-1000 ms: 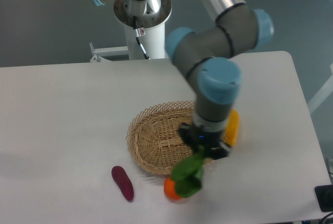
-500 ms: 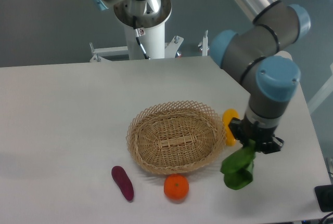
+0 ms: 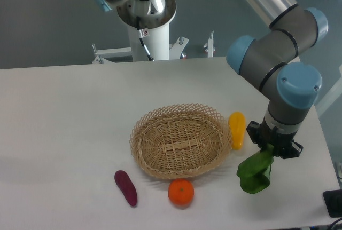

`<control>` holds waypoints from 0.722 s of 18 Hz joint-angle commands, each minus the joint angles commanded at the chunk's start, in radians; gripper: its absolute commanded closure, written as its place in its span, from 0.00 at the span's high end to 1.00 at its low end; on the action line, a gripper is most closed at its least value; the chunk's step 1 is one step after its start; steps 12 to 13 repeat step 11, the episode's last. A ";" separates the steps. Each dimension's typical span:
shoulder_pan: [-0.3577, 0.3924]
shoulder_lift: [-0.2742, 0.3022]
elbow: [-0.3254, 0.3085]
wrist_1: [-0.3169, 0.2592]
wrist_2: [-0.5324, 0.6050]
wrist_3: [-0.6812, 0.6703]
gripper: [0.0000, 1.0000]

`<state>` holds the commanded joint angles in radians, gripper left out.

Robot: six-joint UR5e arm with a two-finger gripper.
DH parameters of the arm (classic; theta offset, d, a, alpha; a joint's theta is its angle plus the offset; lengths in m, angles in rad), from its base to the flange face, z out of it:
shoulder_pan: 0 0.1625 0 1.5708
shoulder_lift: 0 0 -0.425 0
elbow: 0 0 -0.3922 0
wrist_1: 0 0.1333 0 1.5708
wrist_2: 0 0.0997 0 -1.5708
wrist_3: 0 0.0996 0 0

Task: Pick up the green vegetable from the table
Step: 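Carry the held bok choy over the basket past the yellow squash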

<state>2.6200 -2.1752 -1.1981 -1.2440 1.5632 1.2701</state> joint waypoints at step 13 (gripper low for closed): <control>0.000 -0.003 0.002 0.002 0.005 -0.002 0.30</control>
